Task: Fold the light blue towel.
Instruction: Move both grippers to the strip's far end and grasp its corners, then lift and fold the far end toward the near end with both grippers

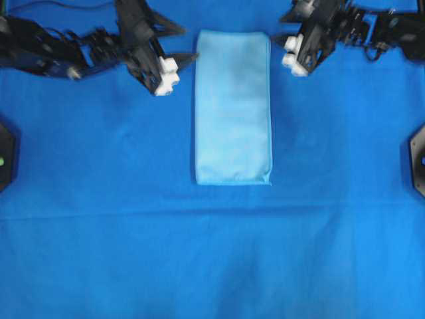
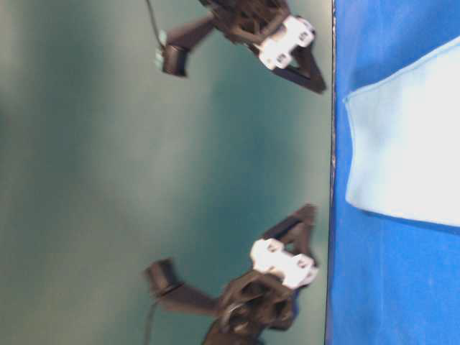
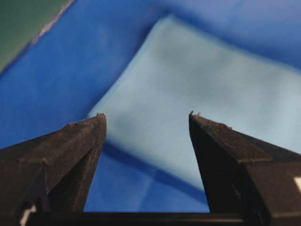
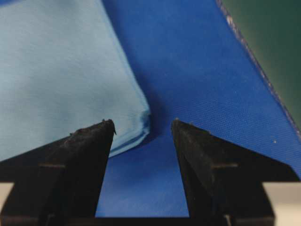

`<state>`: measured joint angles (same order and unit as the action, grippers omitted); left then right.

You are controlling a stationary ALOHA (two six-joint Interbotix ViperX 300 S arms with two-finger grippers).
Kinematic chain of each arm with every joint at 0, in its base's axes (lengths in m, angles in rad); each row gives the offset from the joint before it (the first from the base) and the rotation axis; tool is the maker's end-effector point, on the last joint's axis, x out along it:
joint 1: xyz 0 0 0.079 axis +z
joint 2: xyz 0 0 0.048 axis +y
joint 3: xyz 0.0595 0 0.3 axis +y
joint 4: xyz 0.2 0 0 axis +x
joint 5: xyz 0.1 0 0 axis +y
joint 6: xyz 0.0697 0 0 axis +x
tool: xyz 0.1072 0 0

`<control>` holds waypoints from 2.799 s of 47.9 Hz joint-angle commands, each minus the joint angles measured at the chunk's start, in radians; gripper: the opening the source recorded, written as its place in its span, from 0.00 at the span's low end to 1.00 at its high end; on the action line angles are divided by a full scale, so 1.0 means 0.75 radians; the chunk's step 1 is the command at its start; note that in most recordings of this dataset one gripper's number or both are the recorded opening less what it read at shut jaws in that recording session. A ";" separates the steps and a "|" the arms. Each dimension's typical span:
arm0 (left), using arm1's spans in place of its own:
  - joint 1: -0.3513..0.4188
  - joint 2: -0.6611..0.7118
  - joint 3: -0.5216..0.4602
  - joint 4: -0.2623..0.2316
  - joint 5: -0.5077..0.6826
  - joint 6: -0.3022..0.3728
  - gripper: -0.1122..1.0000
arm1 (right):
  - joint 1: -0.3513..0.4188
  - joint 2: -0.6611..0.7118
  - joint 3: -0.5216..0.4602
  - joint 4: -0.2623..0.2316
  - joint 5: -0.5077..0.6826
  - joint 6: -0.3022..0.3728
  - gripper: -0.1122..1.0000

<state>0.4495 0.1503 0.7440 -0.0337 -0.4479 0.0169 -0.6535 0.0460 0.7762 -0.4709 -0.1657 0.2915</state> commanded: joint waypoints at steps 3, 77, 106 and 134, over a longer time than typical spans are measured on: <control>0.047 0.090 -0.086 0.002 -0.008 0.002 0.72 | -0.014 0.078 -0.061 -0.006 -0.041 -0.002 0.62; 0.149 0.276 -0.333 0.008 0.094 0.186 0.13 | -0.080 0.145 -0.155 -0.004 0.022 0.000 0.13; -0.049 -0.078 -0.108 0.008 0.100 0.241 0.13 | 0.153 -0.219 -0.025 0.010 0.260 0.029 0.13; -0.425 -0.098 0.115 0.008 0.086 0.225 0.13 | 0.522 -0.233 0.155 0.051 0.282 0.223 0.13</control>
<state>0.1595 0.0736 0.8314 -0.0276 -0.3774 0.1856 -0.2730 -0.1335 0.8928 -0.4357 0.0552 0.4449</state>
